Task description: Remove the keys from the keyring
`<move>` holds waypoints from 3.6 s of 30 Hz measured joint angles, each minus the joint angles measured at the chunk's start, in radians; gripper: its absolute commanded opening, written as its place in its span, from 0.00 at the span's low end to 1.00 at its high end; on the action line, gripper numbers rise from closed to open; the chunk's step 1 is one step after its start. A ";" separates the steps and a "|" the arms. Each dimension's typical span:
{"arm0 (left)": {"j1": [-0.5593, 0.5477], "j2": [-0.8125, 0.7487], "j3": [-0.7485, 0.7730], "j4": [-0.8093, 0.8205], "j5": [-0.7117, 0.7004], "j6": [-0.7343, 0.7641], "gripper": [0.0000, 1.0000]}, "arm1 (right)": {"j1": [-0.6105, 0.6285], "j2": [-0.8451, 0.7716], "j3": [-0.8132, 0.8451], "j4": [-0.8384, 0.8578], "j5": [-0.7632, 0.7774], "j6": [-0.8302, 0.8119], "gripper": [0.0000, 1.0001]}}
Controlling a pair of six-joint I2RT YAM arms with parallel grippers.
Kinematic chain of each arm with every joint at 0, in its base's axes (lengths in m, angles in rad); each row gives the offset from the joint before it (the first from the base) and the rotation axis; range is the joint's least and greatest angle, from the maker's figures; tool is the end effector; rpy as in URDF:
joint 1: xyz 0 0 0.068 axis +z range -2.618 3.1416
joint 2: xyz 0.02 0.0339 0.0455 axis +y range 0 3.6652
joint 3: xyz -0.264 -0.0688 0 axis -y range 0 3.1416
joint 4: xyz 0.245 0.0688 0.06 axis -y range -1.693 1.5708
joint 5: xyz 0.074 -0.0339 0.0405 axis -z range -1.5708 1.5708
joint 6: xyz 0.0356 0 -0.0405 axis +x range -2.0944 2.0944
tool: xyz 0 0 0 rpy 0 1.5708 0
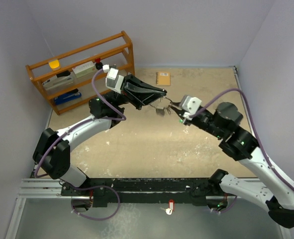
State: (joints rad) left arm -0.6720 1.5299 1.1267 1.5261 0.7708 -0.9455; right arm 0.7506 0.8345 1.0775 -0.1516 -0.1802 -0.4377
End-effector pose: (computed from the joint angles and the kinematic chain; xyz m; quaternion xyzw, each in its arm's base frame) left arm 0.2203 -0.2069 0.4261 0.3351 0.2538 -0.7113 0.5634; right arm 0.1234 0.1238 0.4363 -0.4309 0.5191 0.1745 0.7172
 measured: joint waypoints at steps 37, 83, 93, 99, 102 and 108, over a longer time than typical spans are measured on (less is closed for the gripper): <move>0.011 0.030 0.017 -0.010 0.010 0.101 0.00 | 0.000 -0.146 -0.016 0.254 0.040 -0.018 0.58; 0.013 0.011 0.014 -0.124 -0.001 0.166 0.00 | 0.006 0.031 -0.012 0.295 -0.033 0.035 0.10; 0.016 -0.003 0.014 -0.096 -0.002 0.165 0.00 | 0.003 0.090 -0.004 0.306 -0.039 0.039 0.25; 0.015 -0.004 0.014 -0.068 0.005 0.145 0.00 | 0.001 0.100 -0.003 0.312 -0.033 0.050 0.00; 0.015 -0.004 0.014 -0.063 0.005 0.145 0.15 | 0.001 0.100 -0.003 0.315 -0.023 0.055 0.00; 0.006 -0.020 -0.013 -0.124 -0.001 0.189 0.57 | 0.002 0.077 -0.031 0.317 0.036 0.060 0.00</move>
State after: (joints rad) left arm -0.6655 1.5101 1.1137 1.4025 0.7700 -0.7563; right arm 0.7521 0.9112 1.0462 0.1650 -0.1440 -0.3775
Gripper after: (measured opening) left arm 0.442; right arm 0.041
